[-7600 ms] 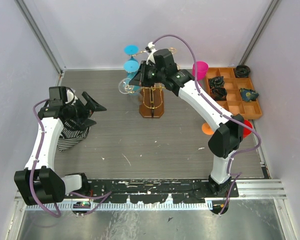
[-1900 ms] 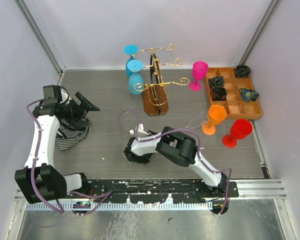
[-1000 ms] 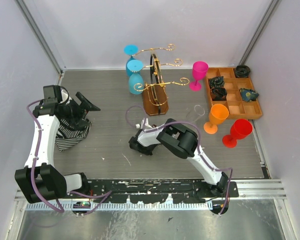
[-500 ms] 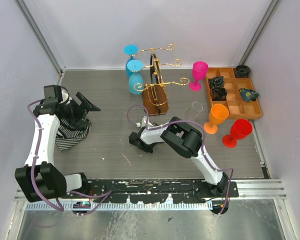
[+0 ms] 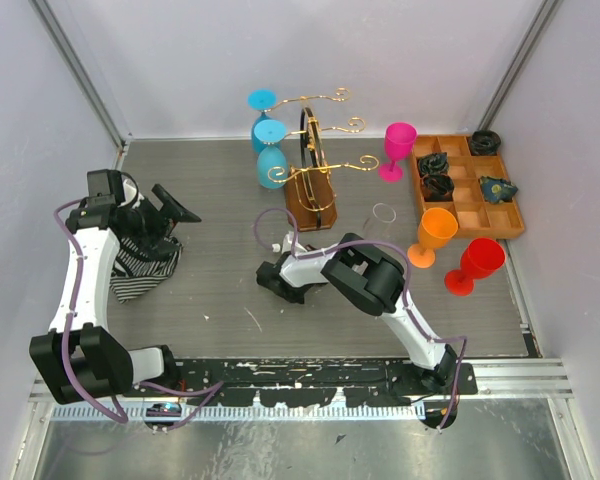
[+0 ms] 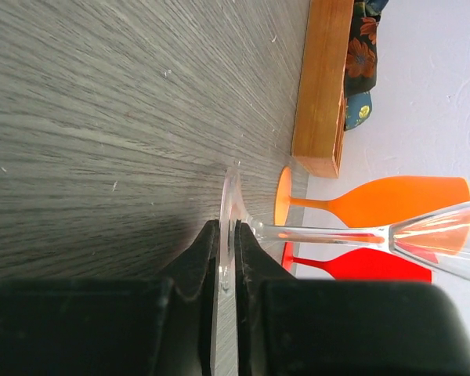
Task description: Take the wine glass off the wine glass rack
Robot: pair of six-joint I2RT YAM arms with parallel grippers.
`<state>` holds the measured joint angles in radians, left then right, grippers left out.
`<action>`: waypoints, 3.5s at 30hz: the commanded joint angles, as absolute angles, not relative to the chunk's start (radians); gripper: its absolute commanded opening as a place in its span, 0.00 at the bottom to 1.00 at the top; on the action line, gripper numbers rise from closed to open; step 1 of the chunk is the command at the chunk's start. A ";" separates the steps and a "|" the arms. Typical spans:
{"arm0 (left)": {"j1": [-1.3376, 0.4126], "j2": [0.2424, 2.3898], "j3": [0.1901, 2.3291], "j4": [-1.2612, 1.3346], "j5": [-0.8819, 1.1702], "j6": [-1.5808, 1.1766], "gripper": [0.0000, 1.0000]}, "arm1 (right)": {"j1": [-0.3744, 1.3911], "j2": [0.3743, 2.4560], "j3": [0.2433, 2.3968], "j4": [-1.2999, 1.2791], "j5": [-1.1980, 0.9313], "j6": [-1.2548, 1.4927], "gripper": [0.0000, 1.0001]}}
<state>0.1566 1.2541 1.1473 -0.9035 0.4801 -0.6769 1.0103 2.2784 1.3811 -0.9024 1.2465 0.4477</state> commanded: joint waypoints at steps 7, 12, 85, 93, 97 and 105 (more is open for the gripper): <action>0.160 1.262 1.182 -0.916 0.503 -0.662 0.99 | 1.022 2.314 1.410 -0.770 1.007 0.568 0.19; 0.161 1.262 1.185 -0.914 0.503 -0.661 0.99 | 1.025 2.314 1.415 -0.770 0.992 0.567 0.21; -0.132 1.608 1.766 -0.664 0.375 -0.751 0.58 | 0.671 1.578 2.079 -0.728 -0.055 0.394 0.52; -0.191 1.841 2.061 -0.704 0.362 -0.776 0.74 | 0.552 1.515 2.036 -0.716 -0.115 0.390 0.53; -0.225 1.942 2.166 -0.735 0.353 -0.775 0.75 | 0.506 1.477 2.016 -0.713 -0.142 0.388 0.54; -0.269 2.018 2.275 -0.792 0.256 -0.769 0.73 | 0.433 1.416 1.960 -0.705 -0.159 0.380 0.56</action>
